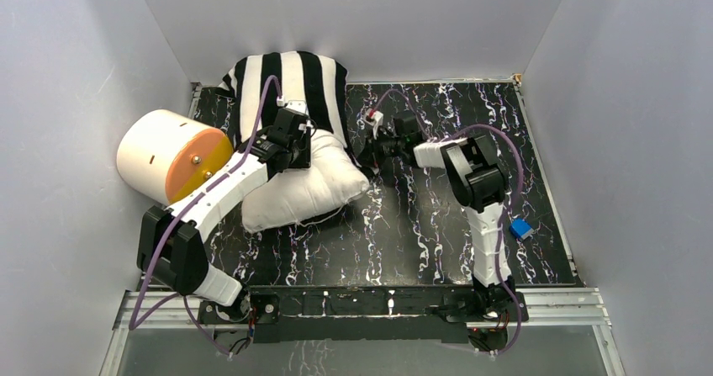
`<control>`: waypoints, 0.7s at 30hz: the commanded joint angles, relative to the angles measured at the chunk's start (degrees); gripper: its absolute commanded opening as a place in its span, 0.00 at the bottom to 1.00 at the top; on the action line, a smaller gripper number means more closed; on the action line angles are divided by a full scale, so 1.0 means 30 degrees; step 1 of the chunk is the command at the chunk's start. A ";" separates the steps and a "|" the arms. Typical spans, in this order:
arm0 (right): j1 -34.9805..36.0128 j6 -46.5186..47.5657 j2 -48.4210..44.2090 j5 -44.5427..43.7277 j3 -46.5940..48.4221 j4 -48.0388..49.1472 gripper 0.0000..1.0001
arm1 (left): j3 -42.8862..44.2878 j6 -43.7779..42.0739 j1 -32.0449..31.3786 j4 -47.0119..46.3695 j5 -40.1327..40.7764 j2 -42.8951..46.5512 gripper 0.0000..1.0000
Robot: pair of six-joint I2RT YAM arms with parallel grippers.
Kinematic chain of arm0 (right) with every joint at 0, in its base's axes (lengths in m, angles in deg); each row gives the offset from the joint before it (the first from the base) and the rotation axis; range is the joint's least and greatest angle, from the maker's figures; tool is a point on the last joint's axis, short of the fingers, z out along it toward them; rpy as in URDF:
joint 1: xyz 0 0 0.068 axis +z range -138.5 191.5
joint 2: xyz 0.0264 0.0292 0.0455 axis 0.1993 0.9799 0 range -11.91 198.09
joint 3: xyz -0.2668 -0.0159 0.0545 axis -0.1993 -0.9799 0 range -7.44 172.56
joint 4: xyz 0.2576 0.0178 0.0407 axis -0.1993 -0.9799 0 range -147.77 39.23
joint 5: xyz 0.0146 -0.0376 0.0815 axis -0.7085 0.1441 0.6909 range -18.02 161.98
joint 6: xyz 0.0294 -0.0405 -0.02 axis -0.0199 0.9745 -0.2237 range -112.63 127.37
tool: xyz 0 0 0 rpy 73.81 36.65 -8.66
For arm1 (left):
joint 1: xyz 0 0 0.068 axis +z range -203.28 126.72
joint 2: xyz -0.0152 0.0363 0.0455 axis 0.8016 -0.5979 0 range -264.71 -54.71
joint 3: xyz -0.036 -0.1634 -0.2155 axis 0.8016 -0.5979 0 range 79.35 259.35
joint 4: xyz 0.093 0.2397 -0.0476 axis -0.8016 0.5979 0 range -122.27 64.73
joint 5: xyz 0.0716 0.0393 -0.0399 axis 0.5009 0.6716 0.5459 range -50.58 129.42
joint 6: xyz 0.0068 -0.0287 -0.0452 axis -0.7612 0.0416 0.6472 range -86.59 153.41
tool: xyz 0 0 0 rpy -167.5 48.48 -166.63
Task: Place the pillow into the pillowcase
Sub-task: Stuff the pillow into the pillowcase.
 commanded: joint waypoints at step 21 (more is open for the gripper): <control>0.4485 -0.6947 -2.6058 -1.2624 -2.1406 -0.2498 0.00 | -0.5595 0.0617 0.0020 -0.7589 -1.3015 0.3568 0.28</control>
